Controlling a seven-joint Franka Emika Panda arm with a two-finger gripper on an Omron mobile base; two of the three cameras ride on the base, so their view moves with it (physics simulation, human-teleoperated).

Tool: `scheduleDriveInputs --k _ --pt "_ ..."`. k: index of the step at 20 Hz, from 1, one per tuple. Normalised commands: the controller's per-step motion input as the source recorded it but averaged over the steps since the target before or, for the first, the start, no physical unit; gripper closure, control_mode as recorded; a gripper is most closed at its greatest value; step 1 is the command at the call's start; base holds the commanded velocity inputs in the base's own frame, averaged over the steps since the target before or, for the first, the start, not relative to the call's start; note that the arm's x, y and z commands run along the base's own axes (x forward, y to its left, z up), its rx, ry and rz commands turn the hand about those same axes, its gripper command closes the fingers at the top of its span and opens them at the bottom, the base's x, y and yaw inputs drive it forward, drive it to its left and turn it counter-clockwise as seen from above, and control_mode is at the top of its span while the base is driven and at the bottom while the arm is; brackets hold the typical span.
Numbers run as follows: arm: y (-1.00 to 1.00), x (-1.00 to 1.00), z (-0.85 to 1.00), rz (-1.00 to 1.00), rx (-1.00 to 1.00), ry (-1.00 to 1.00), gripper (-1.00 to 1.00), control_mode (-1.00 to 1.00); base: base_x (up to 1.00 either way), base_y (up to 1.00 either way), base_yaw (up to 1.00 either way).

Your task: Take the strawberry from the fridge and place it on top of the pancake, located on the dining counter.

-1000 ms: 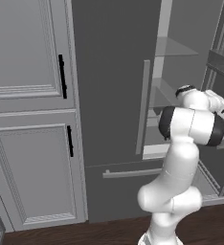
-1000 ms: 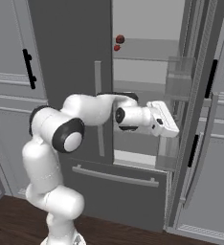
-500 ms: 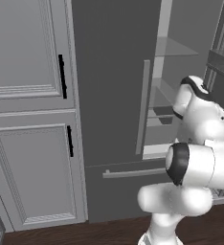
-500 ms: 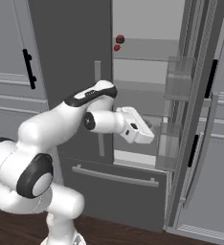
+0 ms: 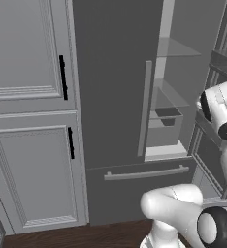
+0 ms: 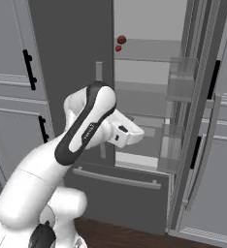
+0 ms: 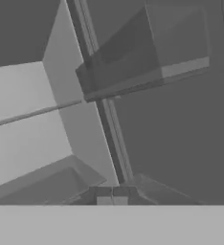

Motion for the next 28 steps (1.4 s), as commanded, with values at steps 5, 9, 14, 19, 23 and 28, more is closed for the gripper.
scheduleDriveInputs --k 5,9,14,19,23,28 --pt "0.75 -0.82 0.96 0.04 -0.22 -0.19 1.00 -1.00 0.00 0.00 0.00" --pt "0.85 -0.81 0.85 0.00 -0.42 -0.07 1.00 -1.00 0.00 0.00 0.00" --pt "0.38 -0.42 0.96 0.00 -0.41 0.04 1.00 -1.00 0.00 0.00 0.00" --pt "0.13 -0.15 1.00 0.00 -0.20 -0.02 1.00 -1.00 0.00 0.00 0.00" --pt "0.00 -0.36 1.00 -0.06 -0.42 -0.24 1.00 -1.00 0.00 0.00 0.00" --pt "0.00 -0.44 0.36 -0.42 -0.82 -0.41 1.00 -1.00 0.00 0.00 0.00"
